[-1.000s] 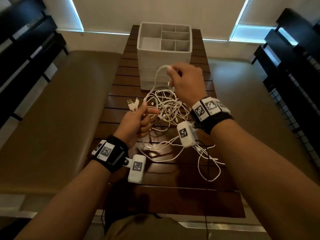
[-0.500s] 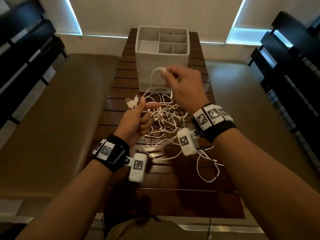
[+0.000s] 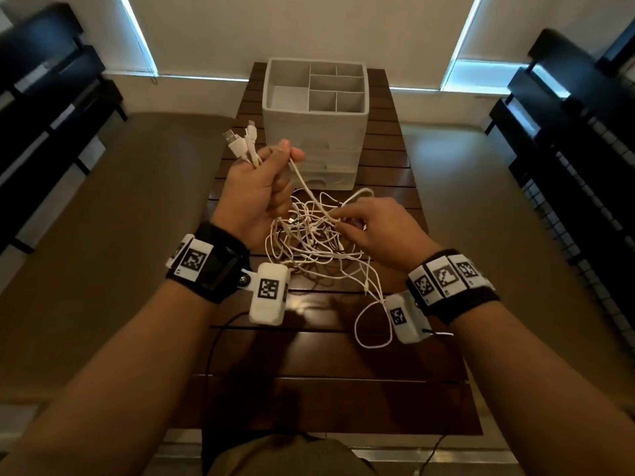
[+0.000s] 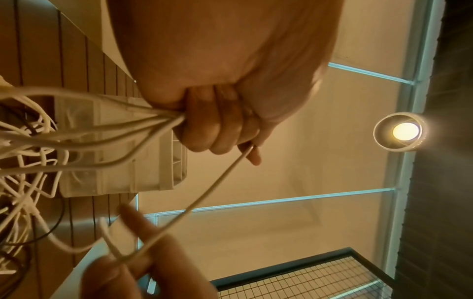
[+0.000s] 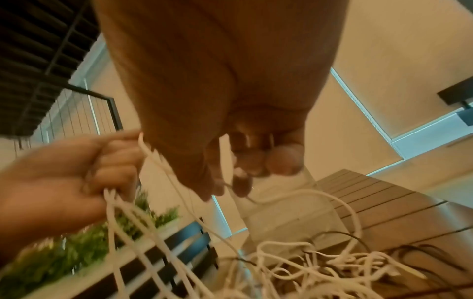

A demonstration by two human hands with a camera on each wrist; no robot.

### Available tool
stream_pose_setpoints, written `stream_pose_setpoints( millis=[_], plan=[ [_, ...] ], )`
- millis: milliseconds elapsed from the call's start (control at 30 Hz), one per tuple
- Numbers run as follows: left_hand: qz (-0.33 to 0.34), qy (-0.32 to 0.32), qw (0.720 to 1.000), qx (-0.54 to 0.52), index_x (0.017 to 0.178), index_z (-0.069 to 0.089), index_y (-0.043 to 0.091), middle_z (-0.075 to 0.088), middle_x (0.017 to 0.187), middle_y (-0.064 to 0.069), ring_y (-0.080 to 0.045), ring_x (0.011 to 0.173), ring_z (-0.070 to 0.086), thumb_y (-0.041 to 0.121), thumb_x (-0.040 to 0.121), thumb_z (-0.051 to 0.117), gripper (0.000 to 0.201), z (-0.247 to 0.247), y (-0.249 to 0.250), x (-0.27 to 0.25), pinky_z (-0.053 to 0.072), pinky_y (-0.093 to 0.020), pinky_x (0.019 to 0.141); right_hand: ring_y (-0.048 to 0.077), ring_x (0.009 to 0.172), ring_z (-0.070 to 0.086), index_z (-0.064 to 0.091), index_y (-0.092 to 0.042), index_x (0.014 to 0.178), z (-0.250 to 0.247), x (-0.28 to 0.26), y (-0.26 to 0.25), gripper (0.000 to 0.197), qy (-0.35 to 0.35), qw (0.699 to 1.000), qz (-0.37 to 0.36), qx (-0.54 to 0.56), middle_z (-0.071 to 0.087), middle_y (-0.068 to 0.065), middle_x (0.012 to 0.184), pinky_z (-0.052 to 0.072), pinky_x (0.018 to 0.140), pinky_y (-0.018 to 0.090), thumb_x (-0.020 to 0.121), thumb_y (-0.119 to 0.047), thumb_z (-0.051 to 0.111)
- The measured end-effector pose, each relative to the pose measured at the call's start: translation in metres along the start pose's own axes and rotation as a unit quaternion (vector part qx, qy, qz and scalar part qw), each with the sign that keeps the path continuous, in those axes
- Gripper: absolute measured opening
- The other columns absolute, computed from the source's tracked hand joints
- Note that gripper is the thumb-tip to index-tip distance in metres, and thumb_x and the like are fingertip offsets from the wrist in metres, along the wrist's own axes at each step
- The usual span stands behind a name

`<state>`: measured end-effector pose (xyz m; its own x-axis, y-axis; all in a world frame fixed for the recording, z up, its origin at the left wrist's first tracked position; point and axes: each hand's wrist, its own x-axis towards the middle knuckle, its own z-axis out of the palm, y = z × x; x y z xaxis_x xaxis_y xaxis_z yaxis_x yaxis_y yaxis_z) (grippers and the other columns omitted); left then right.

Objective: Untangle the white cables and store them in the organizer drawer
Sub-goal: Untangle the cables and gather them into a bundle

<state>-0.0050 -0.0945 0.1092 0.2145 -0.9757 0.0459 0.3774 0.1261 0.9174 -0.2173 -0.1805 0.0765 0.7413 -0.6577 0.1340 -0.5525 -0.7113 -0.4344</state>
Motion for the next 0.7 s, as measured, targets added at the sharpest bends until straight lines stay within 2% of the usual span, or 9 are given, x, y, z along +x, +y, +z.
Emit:
stream_pose_setpoints(
  millis=[67,167,233,333,400,467,533,600,700],
  plan=[
    [0.004,-0.015,1.000,0.000,0.099,0.063,0.009,0.030,0.053,0.008,-0.006,0.041,0.022,0.027,0.113,0.043,0.029,0.000,0.000,-0.004,0.021,-0.021,0.037,0.000,0.078,0.051,0.062,-0.034,0.141,-0.010,0.004,-0.005,0.043,-0.003,1.000,0.013,0.016,0.051,-0.018,0.091,0.043,0.073,0.022,0.099,-0.024,0.061],
    [-0.006,-0.018,1.000,0.017,0.097,0.061,0.011,0.028,0.053,0.007,-0.006,0.040,0.020,0.026,0.113,0.042,0.029,-0.001,-0.002,-0.008,0.016,-0.023,0.038,0.000,0.078,0.052,0.063,-0.026,0.138,-0.017,0.017,-0.014,0.042,0.075,0.978,0.065,0.184,0.057,-0.007,0.108,0.043,0.068,0.015,0.100,-0.012,0.052],
    [-0.012,-0.021,0.999,0.044,0.095,0.062,0.013,0.026,0.054,0.006,-0.008,0.041,0.019,0.027,0.113,0.044,0.029,-0.002,-0.005,-0.011,0.015,-0.024,0.039,0.004,0.076,0.054,0.071,-0.022,0.122,-0.019,0.027,-0.027,0.031,0.099,0.948,0.122,0.275,0.062,-0.002,0.105,0.045,0.066,0.024,0.105,-0.029,0.047],
    [-0.031,-0.041,0.995,0.090,0.094,0.063,0.013,0.025,0.055,0.004,-0.010,0.042,0.017,0.029,0.112,0.045,0.030,0.001,-0.012,-0.018,0.017,-0.021,0.039,0.008,0.068,0.060,0.077,-0.012,0.091,-0.016,0.034,-0.048,0.073,-0.022,0.938,0.178,0.296,0.071,0.004,0.085,0.049,0.068,0.033,0.106,-0.065,0.029],
    [-0.052,-0.060,0.992,0.094,0.095,0.063,0.010,0.021,0.056,0.001,-0.011,0.042,0.014,0.029,0.112,0.046,0.030,0.002,-0.019,-0.023,0.015,-0.020,0.039,0.019,0.072,0.064,0.074,-0.008,0.081,-0.007,0.041,-0.055,0.079,-0.092,0.920,0.193,0.327,0.073,0.010,0.084,0.054,0.076,0.038,0.102,-0.072,0.033],
    [-0.079,-0.071,0.990,0.095,0.094,0.066,0.009,0.018,0.057,0.001,-0.011,0.043,0.013,0.030,0.109,0.050,0.030,0.001,-0.027,-0.029,0.015,-0.019,0.039,0.023,0.068,0.063,0.071,0.003,0.090,0.000,0.049,-0.057,0.064,-0.069,0.892,0.170,0.413,0.068,0.019,0.086,0.054,0.070,0.035,0.104,-0.055,0.051],
    [-0.113,-0.065,0.985,0.109,0.093,0.070,0.010,0.018,0.058,0.002,-0.011,0.045,0.012,0.033,0.106,0.054,0.031,-0.005,-0.036,-0.035,0.013,-0.023,0.041,0.014,0.062,0.063,0.069,0.006,0.102,-0.003,0.057,-0.059,0.033,0.002,0.867,0.144,0.476,0.069,0.017,0.087,0.050,0.056,0.023,0.105,-0.026,0.059],
    [-0.128,-0.054,0.984,0.114,0.092,0.070,0.010,0.022,0.056,0.004,-0.010,0.044,0.015,0.032,0.108,0.054,0.032,-0.008,-0.043,-0.042,0.013,-0.025,0.042,0.008,0.066,0.067,0.070,-0.003,0.106,-0.013,0.062,-0.062,0.025,0.013,0.877,0.140,0.459,0.075,0.010,0.089,0.052,0.062,0.022,0.104,-0.027,0.063],
    [-0.106,-0.040,0.987,0.119,0.095,0.066,0.008,0.030,0.054,0.009,-0.009,0.045,0.017,0.030,0.109,0.051,0.030,-0.003,-0.043,-0.045,0.012,-0.026,0.043,0.017,0.070,0.071,0.073,-0.006,0.096,-0.012,0.063,-0.065,0.053,-0.055,0.944,0.190,0.262,0.077,0.007,0.081,0.060,0.075,0.034,0.098,-0.057,0.061]
  ],
)
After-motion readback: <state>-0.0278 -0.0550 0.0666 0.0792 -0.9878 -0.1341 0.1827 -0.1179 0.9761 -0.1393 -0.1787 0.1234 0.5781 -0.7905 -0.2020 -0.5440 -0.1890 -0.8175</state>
